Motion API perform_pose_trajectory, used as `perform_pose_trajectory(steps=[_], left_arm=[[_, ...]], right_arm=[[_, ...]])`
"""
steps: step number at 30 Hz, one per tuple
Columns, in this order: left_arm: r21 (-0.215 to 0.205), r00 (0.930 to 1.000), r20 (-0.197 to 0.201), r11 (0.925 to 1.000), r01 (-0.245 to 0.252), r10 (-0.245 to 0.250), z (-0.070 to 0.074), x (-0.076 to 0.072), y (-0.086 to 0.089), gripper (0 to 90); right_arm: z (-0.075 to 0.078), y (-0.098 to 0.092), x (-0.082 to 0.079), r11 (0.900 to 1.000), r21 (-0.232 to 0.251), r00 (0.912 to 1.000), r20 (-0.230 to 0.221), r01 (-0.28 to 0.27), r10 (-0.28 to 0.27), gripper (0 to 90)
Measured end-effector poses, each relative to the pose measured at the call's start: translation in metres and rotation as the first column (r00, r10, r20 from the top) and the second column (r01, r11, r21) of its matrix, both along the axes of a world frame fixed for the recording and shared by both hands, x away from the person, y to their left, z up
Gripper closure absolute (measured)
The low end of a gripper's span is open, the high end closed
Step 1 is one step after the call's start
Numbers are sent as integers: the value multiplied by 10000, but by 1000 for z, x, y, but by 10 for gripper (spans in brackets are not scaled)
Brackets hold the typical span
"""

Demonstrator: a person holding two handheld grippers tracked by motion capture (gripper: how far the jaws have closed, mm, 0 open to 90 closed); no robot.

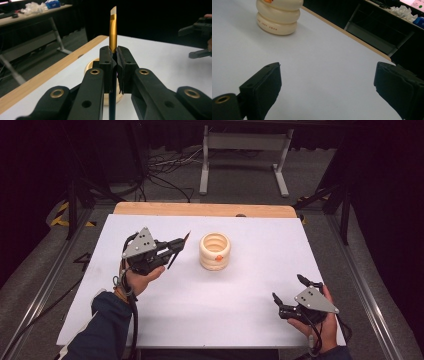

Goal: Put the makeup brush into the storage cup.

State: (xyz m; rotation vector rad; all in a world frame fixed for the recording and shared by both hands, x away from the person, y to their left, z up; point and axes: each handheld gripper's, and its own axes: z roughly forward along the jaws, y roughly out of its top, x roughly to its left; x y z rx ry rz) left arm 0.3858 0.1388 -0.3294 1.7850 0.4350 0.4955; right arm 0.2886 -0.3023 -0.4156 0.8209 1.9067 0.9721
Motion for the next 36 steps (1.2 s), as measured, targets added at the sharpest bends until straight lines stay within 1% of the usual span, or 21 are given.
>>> perform_pose_trajectory(steps=[1,2,3,4,6,7,9,11,12,14,18,20,26,28,30,33,36], left_arm=[[-80,10000,56,10000,-35,36,1,1,0,829],[-207,10000,-21,9998,66,-66,1,2,-1,829],[-269,10000,66,9996,0,2,2,3,-1,829],[-294,10000,31,9996,-16,17,2,4,-2,829],[-429,9999,109,9991,63,-58,4,6,-3,829],[-376,9999,118,9993,52,-47,5,6,-4,829],[-412,9998,189,9991,106,-98,6,8,-5,829],[-491,9995,255,9986,210,-197,9,8,-7,829],[-603,9993,314,9979,243,-225,10,9,-9,829],[-759,9989,431,9969,209,-176,12,10,-10,829],[-849,9976,593,9956,399,-349,15,14,-14,829],[-854,9977,563,9954,435,-387,17,16,-16,829],[-1151,9974,629,9924,433,-362,19,25,-24,829],[-1252,9972,589,9908,524,-453,19,27,-26,829],[-1207,9972,625,9915,482,-409,19,30,-29,829],[-1161,9979,542,9923,421,-360,19,35,-33,829],[-1257,9978,541,9910,455,-389,20,40,-37,829]], right_arm=[[0,0,0,10000,7,10000,3,4,-4,80],[0,0,0,10000,8,10000,16,8,-8,80],[0,0,0,10000,30,10000,1,27,-27,80],[0,-1,0,10000,46,10000,-14,33,-33,80],[0,0,0,10000,40,10000,-18,23,-22,80],[0,0,0,10000,18,10000,-6,10,-10,80],[0,0,0,10000,12,10000,-17,-12,12,81],[0,0,0,10000,7,10000,-16,-11,11,81],[0,0,0,10000,15,10000,-22,-14,14,81],[0,0,0,10000,15,10000,-31,-23,23,82],[0,1,0,10000,6,10000,-45,-66,66,82],[0,1,0,10000,6,9999,-80,-95,96,83],[0,1,0,9999,-6,9999,-40,-110,110,83],[0,1,0,9999,2,9999,-56,-111,111,83],[0,1,0,9999,-6,9999,-56,-114,114,83],[0,1,0,9999,15,9999,-67,-113,114,83],[0,1,0,9999,3,9999,-77,-119,119,83]])
